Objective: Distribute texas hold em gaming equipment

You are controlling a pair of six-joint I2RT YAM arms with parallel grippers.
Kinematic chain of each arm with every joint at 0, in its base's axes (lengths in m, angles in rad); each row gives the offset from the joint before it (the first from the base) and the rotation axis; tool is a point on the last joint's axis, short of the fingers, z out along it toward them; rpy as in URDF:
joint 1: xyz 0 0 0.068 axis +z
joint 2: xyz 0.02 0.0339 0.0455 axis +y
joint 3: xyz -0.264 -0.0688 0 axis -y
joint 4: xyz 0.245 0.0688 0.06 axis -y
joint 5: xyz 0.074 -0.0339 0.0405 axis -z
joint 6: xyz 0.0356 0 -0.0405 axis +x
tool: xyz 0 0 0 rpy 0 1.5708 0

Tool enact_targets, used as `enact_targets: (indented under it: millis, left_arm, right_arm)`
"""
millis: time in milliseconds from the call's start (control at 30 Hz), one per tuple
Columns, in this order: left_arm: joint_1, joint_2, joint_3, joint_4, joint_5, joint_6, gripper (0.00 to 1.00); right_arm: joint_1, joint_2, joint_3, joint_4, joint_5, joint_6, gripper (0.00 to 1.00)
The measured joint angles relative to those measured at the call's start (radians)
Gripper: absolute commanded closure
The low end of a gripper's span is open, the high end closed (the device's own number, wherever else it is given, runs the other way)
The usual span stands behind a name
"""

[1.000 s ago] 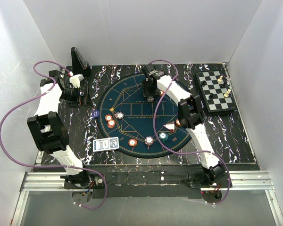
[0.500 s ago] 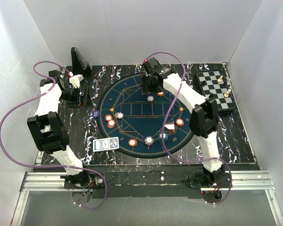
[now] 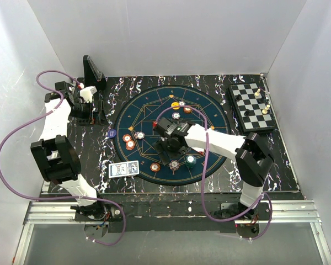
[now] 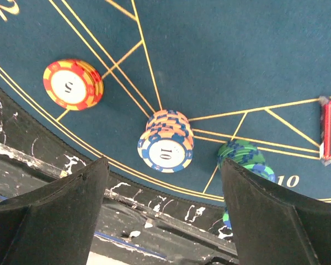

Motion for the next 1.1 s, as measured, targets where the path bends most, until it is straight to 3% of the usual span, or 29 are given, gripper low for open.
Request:
enact_targets:
  millis: [1100]
  left_arm:
    - [0.0,-0.022,-0.02,-0.008,0.026,-0.009,0.02]
  right_arm:
    - [0.085,-0.001,-0.07,0.032,0.071,0.059,0.08]
